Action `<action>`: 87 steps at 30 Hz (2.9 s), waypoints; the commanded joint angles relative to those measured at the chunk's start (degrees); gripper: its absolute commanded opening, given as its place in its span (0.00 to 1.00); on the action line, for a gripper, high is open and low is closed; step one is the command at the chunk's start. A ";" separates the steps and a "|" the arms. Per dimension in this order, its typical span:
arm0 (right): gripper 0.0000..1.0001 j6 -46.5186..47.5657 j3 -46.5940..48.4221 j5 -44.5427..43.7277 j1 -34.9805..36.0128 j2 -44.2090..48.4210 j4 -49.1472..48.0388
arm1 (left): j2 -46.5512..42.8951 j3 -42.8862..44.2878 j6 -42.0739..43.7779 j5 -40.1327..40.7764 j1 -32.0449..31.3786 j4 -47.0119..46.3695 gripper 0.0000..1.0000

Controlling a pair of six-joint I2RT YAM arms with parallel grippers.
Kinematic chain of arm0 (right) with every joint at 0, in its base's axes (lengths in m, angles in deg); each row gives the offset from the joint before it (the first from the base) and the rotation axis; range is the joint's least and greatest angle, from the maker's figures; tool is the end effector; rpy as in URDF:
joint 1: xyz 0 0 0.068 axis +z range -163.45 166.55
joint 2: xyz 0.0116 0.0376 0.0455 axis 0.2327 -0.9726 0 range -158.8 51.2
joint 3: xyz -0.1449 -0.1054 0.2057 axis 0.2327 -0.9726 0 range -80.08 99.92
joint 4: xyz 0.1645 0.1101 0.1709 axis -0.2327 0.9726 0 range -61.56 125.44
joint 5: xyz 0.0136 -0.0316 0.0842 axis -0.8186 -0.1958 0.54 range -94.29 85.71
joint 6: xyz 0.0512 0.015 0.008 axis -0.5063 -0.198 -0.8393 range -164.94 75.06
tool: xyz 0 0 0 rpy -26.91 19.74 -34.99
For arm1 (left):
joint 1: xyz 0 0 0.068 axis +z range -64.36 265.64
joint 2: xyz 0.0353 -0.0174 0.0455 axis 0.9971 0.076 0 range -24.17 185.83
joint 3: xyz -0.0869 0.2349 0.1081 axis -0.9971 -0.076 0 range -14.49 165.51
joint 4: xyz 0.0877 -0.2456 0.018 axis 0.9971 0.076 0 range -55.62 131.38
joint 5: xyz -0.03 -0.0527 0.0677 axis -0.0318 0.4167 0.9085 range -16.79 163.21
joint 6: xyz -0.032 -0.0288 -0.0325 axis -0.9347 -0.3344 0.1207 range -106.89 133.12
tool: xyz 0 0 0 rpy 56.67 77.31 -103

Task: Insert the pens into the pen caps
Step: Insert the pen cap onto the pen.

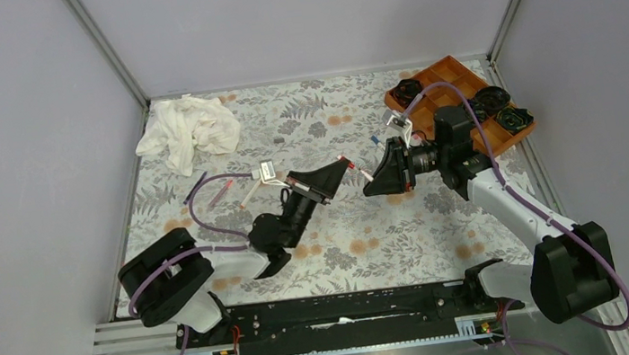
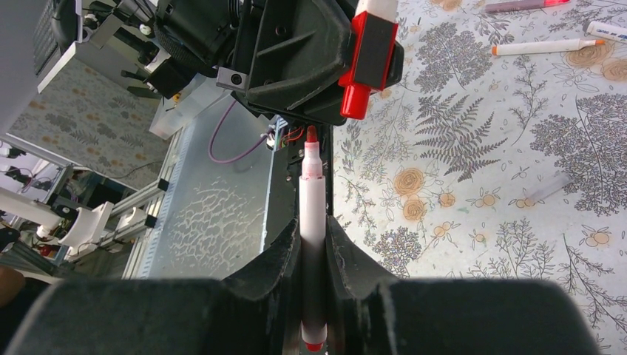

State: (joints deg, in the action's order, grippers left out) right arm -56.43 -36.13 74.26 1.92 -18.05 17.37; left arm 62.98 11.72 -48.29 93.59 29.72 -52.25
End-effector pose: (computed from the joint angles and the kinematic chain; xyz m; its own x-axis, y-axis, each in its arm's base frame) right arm 0.2340 0.1005 0.2899 -0.4253 -0.0759 -0.9018 -0.9020 -0.0463 0.4293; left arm 0.1644 -0.2210 0.2387 -0.4110 -0.8613 -0.2988 0.5008 0.0605 -0.8634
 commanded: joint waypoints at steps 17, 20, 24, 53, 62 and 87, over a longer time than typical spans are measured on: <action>0.00 0.09 0.34 -1.92 0.88 0.57 -0.43 | 1.50 2.58 -0.28 -0.35 -0.65 -4.78 0.00; 0.00 0.34 0.51 -2.30 0.84 0.52 -0.01 | 1.78 2.91 -0.62 -0.90 -0.60 -4.78 0.00; 0.00 0.40 0.53 -2.55 0.85 0.52 0.26 | 2.14 3.14 -0.99 -1.38 -0.64 -4.86 0.00; 0.00 0.96 0.79 -3.57 0.73 1.64 0.63 | 0.12 0.84 -0.47 0.24 -0.70 -4.95 0.00; 0.00 0.35 0.62 -4.34 0.53 1.52 0.23 | 0.29 0.75 -0.82 -0.09 -0.76 -4.95 0.00; 0.00 0.49 0.88 -4.21 0.52 0.61 1.06 | 2.46 2.22 -2.08 -2.57 -0.72 -4.95 0.00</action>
State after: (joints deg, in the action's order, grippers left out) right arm -55.75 -36.13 70.17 2.32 -17.75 19.16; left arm 64.84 13.08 -50.48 91.30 29.41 -52.79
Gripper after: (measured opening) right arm 0.189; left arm 0.096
